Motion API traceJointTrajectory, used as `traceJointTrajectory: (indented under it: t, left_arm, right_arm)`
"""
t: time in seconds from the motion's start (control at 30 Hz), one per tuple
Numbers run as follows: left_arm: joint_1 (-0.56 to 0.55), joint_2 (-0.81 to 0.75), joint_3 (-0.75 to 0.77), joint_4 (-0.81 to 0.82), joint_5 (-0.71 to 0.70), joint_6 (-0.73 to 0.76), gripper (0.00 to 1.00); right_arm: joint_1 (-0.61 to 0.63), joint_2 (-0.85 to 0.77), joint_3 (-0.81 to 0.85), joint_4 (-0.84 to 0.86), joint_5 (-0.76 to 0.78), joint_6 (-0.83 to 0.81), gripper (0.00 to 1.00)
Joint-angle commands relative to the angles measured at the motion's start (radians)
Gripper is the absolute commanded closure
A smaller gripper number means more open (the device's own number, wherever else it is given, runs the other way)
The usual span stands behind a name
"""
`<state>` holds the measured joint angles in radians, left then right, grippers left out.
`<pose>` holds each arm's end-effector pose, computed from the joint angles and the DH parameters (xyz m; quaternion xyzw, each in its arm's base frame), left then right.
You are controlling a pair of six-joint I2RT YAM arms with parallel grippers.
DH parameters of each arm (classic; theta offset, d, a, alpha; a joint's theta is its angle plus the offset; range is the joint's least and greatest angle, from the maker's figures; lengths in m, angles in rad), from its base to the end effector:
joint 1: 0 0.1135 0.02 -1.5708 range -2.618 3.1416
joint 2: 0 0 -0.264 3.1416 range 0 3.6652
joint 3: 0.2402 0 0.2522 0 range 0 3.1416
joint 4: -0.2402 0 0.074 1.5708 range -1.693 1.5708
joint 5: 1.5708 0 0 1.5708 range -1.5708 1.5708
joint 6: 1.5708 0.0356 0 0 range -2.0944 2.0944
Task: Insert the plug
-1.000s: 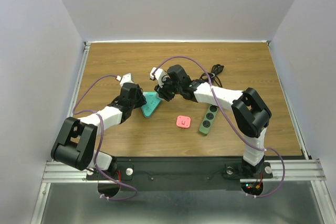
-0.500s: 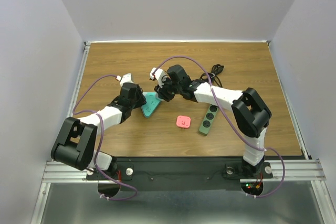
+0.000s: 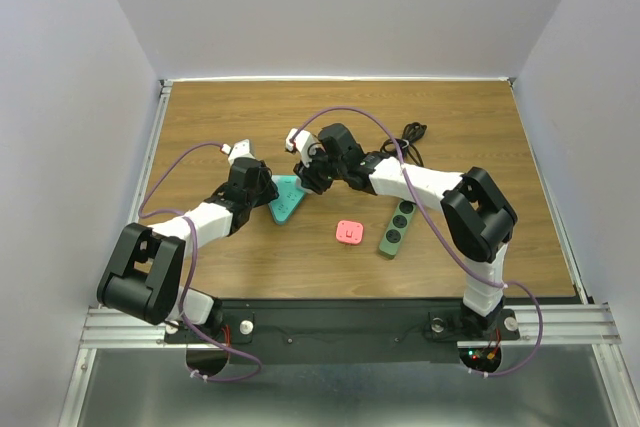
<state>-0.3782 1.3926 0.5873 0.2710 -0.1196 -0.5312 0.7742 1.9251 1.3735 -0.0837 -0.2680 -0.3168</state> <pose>0.2621 -0.0996 0.1826 -0.0958 0.8623 -0.1705 0.4670 0.3072 0.3136 0.2195 -0.5105 0.7250 0.2174 0.4082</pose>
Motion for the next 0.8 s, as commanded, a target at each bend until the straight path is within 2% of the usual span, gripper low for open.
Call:
traceJointTrajectory:
  t: [0.0,0.37,0.77]
  left_arm:
    - [-0.004,0.005,0.000,-0.055,0.024,0.023,0.51]
    - [-0.004,0.006,-0.001,-0.055,0.028,0.025,0.51]
    - [-0.002,0.011,0.002,-0.052,0.031,0.027,0.52]
  right_arm:
    - [0.013,0.020,0.047,-0.005,0.032,0.004,1.00]
    - [0.011,0.046,0.073,-0.004,0.018,0.008,0.99]
    - [0.013,0.055,0.010,-0.005,0.030,0.001,1.00]
